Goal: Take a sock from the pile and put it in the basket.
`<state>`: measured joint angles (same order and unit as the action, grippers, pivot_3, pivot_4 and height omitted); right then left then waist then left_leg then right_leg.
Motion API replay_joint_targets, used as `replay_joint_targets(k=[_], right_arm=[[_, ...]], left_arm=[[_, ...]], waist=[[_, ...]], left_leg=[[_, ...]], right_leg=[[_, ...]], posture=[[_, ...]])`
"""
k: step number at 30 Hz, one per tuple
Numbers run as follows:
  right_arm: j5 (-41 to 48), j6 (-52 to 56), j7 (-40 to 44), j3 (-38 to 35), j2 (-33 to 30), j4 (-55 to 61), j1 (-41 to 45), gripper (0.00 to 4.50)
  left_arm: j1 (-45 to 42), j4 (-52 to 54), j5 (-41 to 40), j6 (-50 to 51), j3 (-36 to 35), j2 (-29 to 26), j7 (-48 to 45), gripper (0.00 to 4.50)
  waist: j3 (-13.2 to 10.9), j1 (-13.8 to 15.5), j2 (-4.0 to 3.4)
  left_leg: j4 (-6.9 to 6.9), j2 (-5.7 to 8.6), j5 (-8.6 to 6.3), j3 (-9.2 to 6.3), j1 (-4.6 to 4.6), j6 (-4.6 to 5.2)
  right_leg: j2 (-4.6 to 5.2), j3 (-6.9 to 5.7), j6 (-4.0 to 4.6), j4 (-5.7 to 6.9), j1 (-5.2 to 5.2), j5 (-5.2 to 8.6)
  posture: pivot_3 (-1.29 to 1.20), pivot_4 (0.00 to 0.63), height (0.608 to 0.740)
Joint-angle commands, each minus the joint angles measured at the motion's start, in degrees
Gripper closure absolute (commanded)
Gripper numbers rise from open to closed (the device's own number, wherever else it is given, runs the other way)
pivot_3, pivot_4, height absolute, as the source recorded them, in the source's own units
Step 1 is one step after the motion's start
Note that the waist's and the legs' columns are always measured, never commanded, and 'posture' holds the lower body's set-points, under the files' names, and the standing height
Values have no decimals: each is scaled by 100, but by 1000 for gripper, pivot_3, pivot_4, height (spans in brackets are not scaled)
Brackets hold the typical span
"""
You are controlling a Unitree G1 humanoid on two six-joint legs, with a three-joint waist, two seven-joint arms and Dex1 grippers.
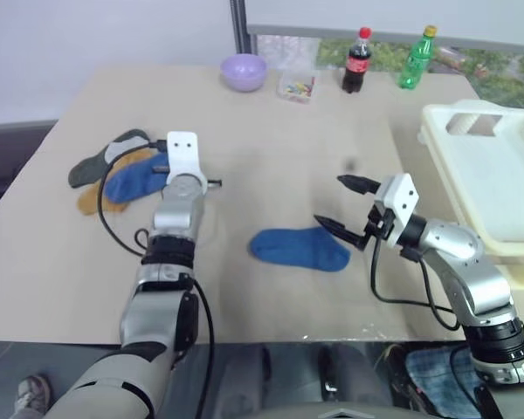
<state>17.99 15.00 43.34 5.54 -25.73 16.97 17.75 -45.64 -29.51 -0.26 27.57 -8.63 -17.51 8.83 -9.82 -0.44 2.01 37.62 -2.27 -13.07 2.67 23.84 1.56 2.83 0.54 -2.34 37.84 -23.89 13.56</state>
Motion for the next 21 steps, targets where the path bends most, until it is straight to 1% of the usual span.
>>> replay_joint_targets(k=[1, 2, 3, 5, 10, 16, 18, 19, 20, 21], right_arm=[[-36, -93, -46, -64, -33, 171, -18, 0], [-38, -96, -46, -58, -28, 165, -13, 0], [-43, -97, -46, -48, -19, 156, -2, 0], [-52, -107, -29, -29, -11, 137, 21, 0], [-54, -101, 5, -32, -10, 109, 50, 0], [-50, -54, -14, -29, -16, 172, -13, 0], [-49, -35, -40, -43, -18, 202, -35, 0], [-48, -28, -49, -50, -19, 212, -41, 0], [-52, -24, -61, -57, -20, 212, -41, 0], [-50, -17, -69, -69, -25, 221, -47, 0]], left_arm=[[259, 1071, 90, 303, 20, 129, 152, 3169], [289, 1209, 98, 409, 18, 206, 204, 2740], [300, 1334, 188, 555, 41, 281, 345, 2179], [293, 1482, 350, 820, 59, 408, 607, 1237], [276, 1405, 555, 1094, 16, 610, 992, 1237], [31, 764, 576, 854, -101, 668, 1270, 1237], [-66, 548, 555, 748, -112, 668, 1296, 1765], [-98, 471, 545, 712, -118, 668, 1302, 2118], [-138, 368, 553, 672, -122, 660, 1338, 2312], [-169, 278, 558, 617, -121, 646, 1352, 2684]], waist=[[0, -6, 0], [0, 0, 0], [0, 10, 0], [0, 33, 0], [0, 21, 0], [0, 10, 0], [0, 11, 1], [0, 11, 1], [0, 12, 1], [0, 14, 1]], left_leg=[[-1, 0, 0, -1, 0, 0], [-1, 0, 0, -1, 0, 0], [-1, 0, 0, -1, 0, 0], [0, 2, 0, -2, 0, 0], [2, 3, 0, -1, -3, 0], [2, 3, 0, -3, -2, 0], [2, 4, 0, -2, -2, 0], [2, 4, 0, -2, -1, 0], [2, 4, 0, -2, -1, 0], [2, 4, 0, -2, -1, 0]], right_leg=[[0, 2, 0, 0, 0, 0], [2, 1, 0, 1, 0, 0], [2, 0, 0, 1, 0, 0], [3, -2, -1, 2, 1, -1], [1, 0, -6, 3, 1, -4], [1, 1, -6, 3, 1, -4], [2, 0, -6, 2, 1, -4], [2, 0, -6, 2, 1, -4], [2, 0, -6, 2, 1, -4], [2, 0, -6, 2, 1, -4]], posture=[[0, 150, 740], [0, 150, 740], [0, 150, 740], [0, 150, 740], [0, 150, 740], [0, 150, 740], [0, 150, 740], [0, 150, 740], [0, 150, 740], [0, 150, 740]])
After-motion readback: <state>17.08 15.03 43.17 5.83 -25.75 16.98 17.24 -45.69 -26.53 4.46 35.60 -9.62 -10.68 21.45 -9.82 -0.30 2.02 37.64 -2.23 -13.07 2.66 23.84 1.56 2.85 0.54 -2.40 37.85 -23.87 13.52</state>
